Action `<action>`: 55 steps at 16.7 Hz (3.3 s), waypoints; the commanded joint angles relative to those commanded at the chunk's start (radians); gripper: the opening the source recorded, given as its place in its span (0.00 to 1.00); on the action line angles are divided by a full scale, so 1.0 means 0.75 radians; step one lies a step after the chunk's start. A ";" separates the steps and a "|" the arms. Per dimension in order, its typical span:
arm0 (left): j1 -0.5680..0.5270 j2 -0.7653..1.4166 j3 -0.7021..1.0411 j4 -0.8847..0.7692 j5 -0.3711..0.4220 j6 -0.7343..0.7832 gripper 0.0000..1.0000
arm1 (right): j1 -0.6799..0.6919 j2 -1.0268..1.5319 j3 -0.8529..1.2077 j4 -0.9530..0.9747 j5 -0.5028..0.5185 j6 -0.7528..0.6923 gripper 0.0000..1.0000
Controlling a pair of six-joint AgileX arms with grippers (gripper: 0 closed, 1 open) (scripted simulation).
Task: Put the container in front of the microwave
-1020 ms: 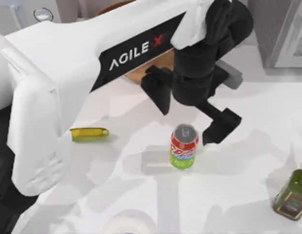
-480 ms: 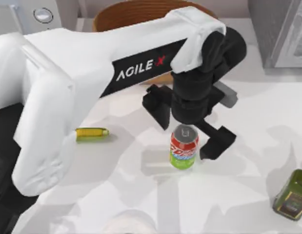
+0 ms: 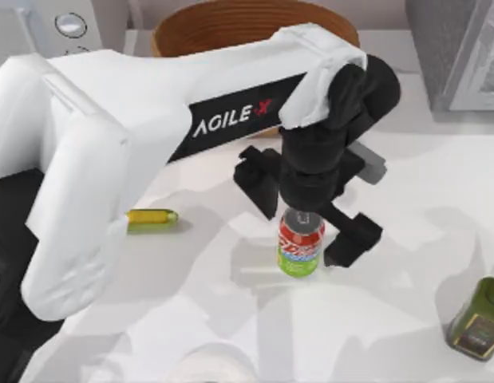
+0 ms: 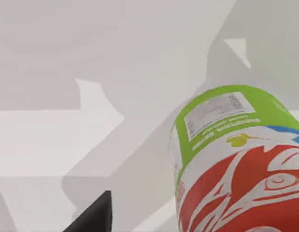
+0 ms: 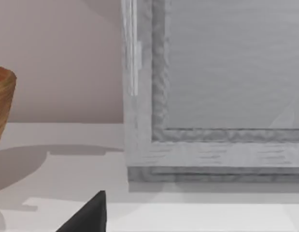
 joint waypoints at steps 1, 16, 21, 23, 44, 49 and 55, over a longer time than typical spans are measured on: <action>0.000 0.000 0.000 0.000 0.000 0.000 0.77 | 0.000 0.000 0.000 0.000 0.000 0.000 1.00; 0.000 0.000 0.000 0.000 0.000 0.000 0.00 | 0.000 0.000 0.000 0.000 0.000 0.000 1.00; 0.000 0.000 0.004 -0.005 0.001 0.001 0.00 | 0.000 0.000 0.000 0.000 0.000 0.000 1.00; -0.002 0.001 0.043 -0.051 0.001 0.003 0.00 | 0.000 0.000 0.000 0.000 0.000 0.000 1.00; 0.780 -0.268 -0.062 -0.301 0.022 0.240 0.00 | 0.000 0.000 0.000 0.000 0.000 0.000 1.00; 1.191 -0.290 -0.111 -0.266 -0.016 0.302 0.00 | 0.000 0.000 0.000 0.000 0.000 0.000 1.00; 1.371 -0.190 -0.054 -0.133 -0.002 0.322 0.00 | 0.000 0.000 0.000 0.000 0.000 0.000 1.00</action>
